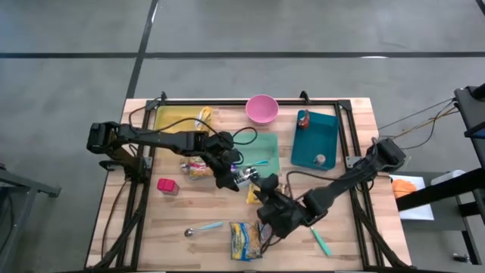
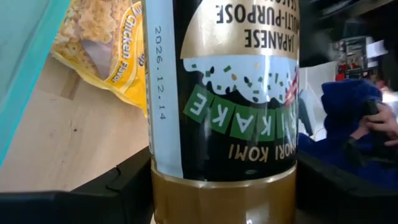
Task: Pick & Place Food Item
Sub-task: Put the gold seasoning bottle into the blue bin
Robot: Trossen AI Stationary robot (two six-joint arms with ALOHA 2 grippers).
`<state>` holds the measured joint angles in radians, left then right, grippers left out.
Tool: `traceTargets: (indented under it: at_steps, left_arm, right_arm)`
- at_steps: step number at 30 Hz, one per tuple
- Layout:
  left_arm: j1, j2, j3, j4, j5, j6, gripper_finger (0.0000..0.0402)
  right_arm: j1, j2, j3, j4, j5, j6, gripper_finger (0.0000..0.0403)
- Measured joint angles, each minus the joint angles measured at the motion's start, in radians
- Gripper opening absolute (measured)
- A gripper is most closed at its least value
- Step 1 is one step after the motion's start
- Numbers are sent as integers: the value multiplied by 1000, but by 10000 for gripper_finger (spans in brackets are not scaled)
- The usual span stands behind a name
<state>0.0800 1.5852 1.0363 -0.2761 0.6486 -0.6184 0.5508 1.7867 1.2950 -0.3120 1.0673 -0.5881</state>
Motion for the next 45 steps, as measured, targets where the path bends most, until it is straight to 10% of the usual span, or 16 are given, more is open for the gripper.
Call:
traceTargets:
  at_steps: [7, 36, 45]
  left_arm:
    - [1, 0, 0, 6, 3, -16, 276]
    - [1, 0, 0, 51, 55, -8, 276]
    - [-2, 0, 0, 47, 61, -3, 276]
  right_arm:
    - [-24, 82, 57, 3, 208, -70, 346]
    - [-121, 160, 59, 1, 137, -39, 343]
    - [-120, 159, 59, -2, 143, -44, 265]
